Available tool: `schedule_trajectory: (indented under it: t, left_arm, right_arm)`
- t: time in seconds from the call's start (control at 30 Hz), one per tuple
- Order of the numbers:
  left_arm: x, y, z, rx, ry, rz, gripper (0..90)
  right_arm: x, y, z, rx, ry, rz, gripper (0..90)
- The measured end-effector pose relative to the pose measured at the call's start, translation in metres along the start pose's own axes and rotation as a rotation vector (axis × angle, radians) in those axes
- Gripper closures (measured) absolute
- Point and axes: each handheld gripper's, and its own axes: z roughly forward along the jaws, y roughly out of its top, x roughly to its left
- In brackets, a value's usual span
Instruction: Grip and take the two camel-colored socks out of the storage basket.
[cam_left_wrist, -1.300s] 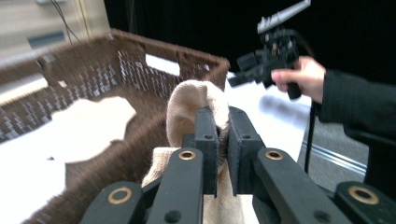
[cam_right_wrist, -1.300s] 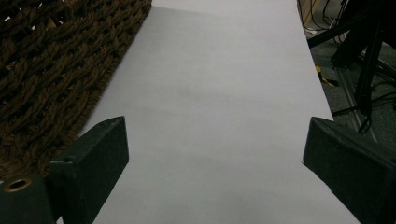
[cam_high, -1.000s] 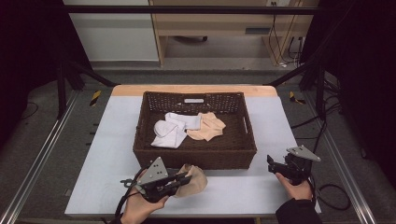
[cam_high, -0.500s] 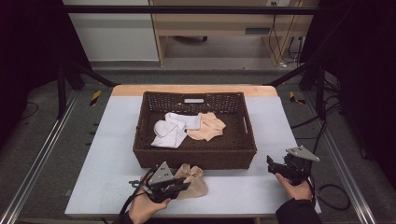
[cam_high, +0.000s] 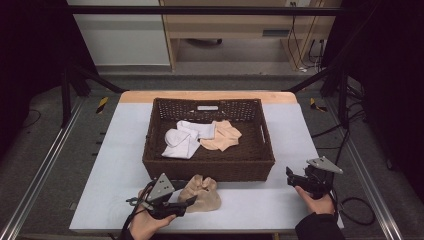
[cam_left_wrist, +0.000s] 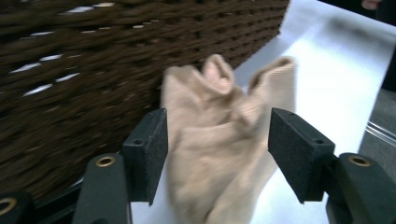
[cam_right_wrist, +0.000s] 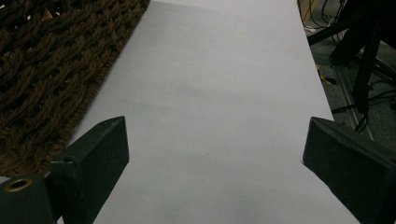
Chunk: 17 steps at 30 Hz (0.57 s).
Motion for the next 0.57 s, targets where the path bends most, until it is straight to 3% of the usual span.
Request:
schedule_trajectory:
  t: [0.17,0.57]
  left_arm:
    - [0.017,-0.01,-0.015,-0.013,0.06,-0.043,36.6]
    - [0.055,-0.037,-0.041,0.021,0.196,-0.105,38.0]
  right_arm:
    - [0.0,0.0,0.0,0.0,0.0,0.007,7.2]
    - [-0.001,-0.001,0.0,0.002,-0.005,0.009,6.8]
